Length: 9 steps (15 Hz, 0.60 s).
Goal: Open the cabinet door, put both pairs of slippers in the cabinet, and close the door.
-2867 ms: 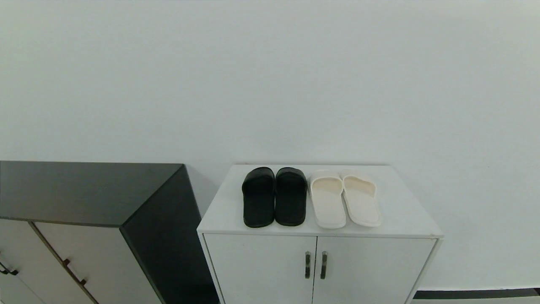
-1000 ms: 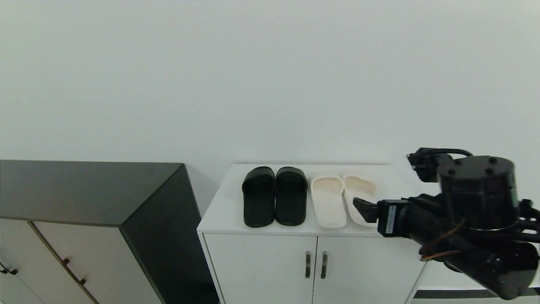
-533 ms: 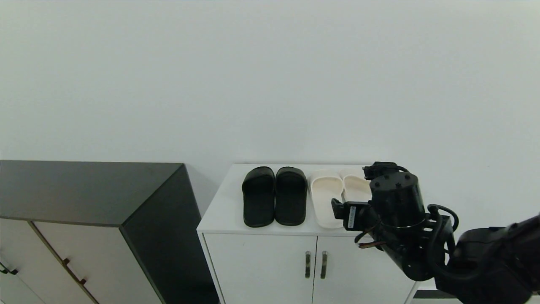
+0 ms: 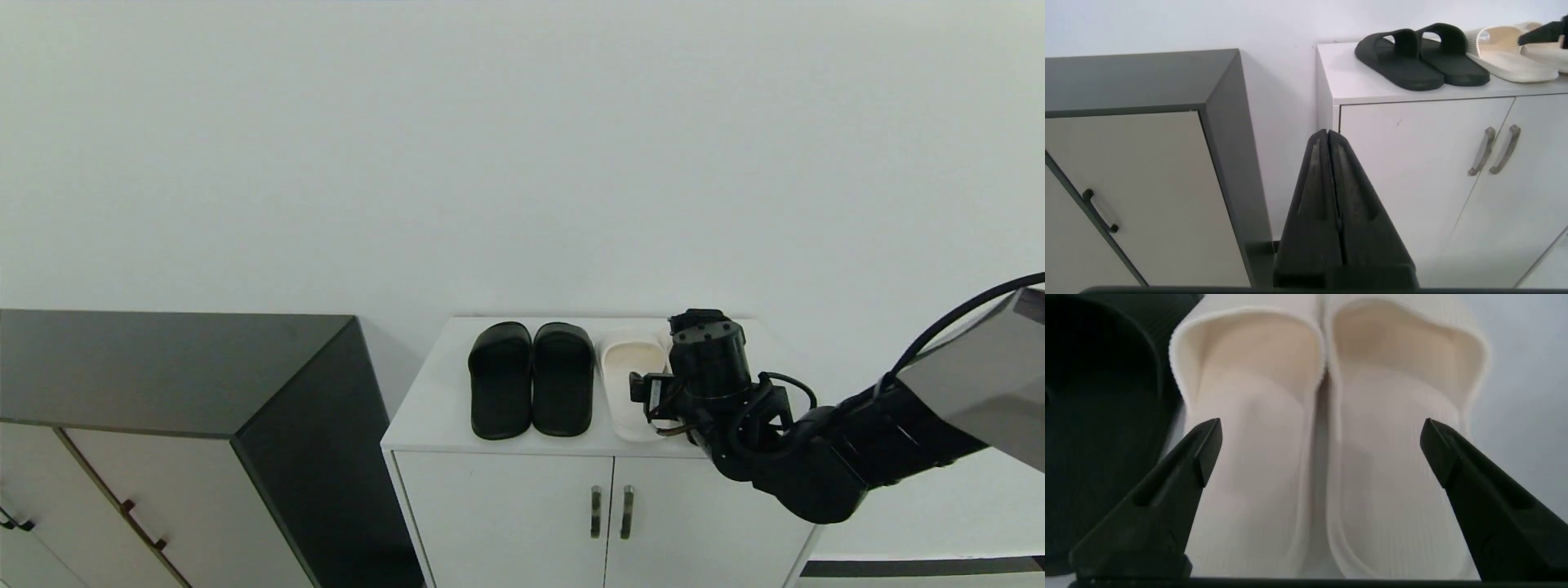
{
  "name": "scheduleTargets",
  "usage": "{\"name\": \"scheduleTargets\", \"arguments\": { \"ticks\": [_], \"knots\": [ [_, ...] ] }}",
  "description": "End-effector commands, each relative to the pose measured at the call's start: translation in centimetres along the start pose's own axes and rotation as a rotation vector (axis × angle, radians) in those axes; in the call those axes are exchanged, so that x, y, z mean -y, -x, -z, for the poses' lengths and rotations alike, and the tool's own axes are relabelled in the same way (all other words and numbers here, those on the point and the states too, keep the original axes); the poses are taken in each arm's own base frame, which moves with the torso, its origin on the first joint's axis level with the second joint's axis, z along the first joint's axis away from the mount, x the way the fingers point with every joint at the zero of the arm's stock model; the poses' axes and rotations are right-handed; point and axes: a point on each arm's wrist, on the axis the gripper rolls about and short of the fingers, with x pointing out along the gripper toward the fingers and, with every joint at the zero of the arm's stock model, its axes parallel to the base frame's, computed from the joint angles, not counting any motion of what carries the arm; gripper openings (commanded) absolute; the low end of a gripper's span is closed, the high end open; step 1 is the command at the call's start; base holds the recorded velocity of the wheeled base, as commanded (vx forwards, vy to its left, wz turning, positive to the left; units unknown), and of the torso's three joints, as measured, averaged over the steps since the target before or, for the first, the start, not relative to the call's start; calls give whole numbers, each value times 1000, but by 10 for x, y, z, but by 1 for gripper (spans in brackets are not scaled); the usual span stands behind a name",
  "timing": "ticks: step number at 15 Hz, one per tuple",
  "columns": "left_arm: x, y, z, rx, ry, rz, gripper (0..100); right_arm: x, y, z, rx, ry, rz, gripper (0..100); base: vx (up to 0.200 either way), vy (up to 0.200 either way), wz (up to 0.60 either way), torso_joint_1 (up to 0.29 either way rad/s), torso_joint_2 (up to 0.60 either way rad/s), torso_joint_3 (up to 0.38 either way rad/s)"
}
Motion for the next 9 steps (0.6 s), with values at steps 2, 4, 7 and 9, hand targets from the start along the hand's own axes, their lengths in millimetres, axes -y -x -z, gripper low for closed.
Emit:
{"name": "scheduleTargets", "arguments": {
  "ticks": [2, 4, 7, 9],
  "knots": [
    [0, 0, 0, 0, 2, 0, 0, 1, -22, -4, 11, 0, 7, 100, 0, 0, 0, 0, 0, 0],
    [0, 0, 0, 0, 2, 0, 0, 2, -33, -7, 17, 3, -1, 100, 0, 0, 0, 0, 0, 0],
    [0, 0, 0, 0, 2, 0, 0, 4, -46, -7, 23, 11, 16, 100, 0, 0, 0, 0, 0, 0],
    [0, 0, 0, 0, 3, 0, 0, 3, -51, -7, 27, 11, 18, 100, 0, 0, 0, 0, 0, 0]
  ]
}}
